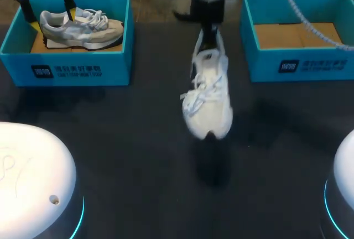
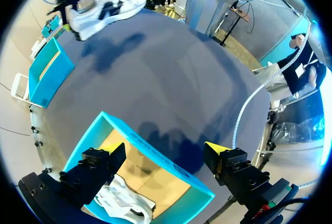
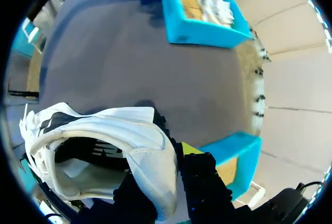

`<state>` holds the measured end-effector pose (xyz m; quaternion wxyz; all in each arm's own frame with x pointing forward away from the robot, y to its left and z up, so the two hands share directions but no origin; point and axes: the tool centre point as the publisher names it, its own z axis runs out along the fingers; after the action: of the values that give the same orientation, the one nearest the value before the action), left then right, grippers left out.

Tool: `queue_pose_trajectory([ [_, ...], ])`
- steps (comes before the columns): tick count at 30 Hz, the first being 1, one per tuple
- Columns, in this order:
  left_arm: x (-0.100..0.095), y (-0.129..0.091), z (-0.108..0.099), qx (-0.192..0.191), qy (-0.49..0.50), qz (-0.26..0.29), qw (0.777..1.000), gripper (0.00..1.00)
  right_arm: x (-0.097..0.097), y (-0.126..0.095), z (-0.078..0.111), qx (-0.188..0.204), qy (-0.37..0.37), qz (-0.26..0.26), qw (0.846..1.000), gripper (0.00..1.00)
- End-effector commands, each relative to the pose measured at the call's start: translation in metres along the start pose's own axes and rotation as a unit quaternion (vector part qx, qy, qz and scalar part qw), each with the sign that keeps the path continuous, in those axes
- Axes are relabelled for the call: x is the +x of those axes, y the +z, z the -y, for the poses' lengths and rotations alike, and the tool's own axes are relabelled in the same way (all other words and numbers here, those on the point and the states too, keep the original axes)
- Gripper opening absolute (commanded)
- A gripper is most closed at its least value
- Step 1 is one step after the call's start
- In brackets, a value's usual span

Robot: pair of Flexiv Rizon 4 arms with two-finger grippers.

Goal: Take the shoe out of the shoebox, open the shoe tongue, remove and reinsert the insole, then place the shoe into the shoebox

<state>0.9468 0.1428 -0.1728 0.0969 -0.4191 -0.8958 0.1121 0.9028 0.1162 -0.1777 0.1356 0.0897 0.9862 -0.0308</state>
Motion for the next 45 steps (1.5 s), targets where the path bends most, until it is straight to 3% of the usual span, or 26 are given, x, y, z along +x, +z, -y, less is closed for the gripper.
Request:
queue_pose_trajectory([
  [1, 0.000, 0.000, 0.000, -0.001, 0.000, -0.001, 1.000, 1.00, -0.026, -0.022, 0.022, 0.007, -0.009, 0.003, 1.000, 0.00],
  [2, 0.000, 0.000, 0.000, -0.001, 0.000, -0.001, 1.000, 1.00, -0.035, -0.024, 0.026, 0.020, -0.013, 0.003, 1.000, 0.00],
  [10, 0.000, 0.000, 0.000, -0.001, 0.000, -0.001, 1.000, 1.00, -0.110, -0.034, 0.081, 0.017, -0.053, 0.004, 0.998, 0.00],
  [23, 0.000, 0.000, 0.000, -0.001, 0.000, -0.001, 1.000, 1.00, -0.112, -0.034, 0.084, 0.017, -0.053, 0.004, 0.998, 0.00],
  [24, 0.000, 0.000, 0.000, -0.001, 0.000, -0.001, 1.000, 1.00, -0.117, -0.025, 0.094, -0.008, -0.050, -0.002, 0.999, 0.00],
  [25, 0.000, 0.000, 0.000, -0.001, 0.000, -0.001, 1.000, 1.00, -0.122, -0.021, 0.100, 0.001, -0.049, 0.002, 0.999, 0.00],
  [29, 0.000, 0.000, 0.000, -0.001, 0.000, -0.001, 1.000, 1.00, -0.159, -0.011, 0.135, 0.002, -0.036, 0.013, 0.999, 0.00],
  [30, 0.000, 0.000, 0.000, -0.001, 0.000, -0.001, 1.000, 1.00, -0.173, -0.009, 0.147, -0.015, -0.027, 0.013, 0.999, 0.00],
  [33, 0.000, 0.000, 0.000, -0.001, 0.000, -0.001, 1.000, 1.00, -0.203, -0.004, 0.167, -0.038, -0.026, 0.010, 0.999, 0.00],
  [36, 0.000, 0.000, 0.000, -0.001, 0.000, -0.001, 1.000, 1.00, -0.228, 0.001, 0.186, -0.036, -0.024, 0.007, 0.999, 0.00],
  [41, 0.000, 0.000, 0.000, -0.001, 0.000, -0.001, 1.000, 1.00, -0.264, 0.024, 0.207, -0.013, -0.042, 0.003, 0.999, 0.00],
  [45, 0.000, 0.000, 0.000, -0.001, 0.000, -0.001, 1.000, 1.00, -0.272, 0.033, 0.210, -0.021, -0.045, -0.010, 0.999, 0.00],
])
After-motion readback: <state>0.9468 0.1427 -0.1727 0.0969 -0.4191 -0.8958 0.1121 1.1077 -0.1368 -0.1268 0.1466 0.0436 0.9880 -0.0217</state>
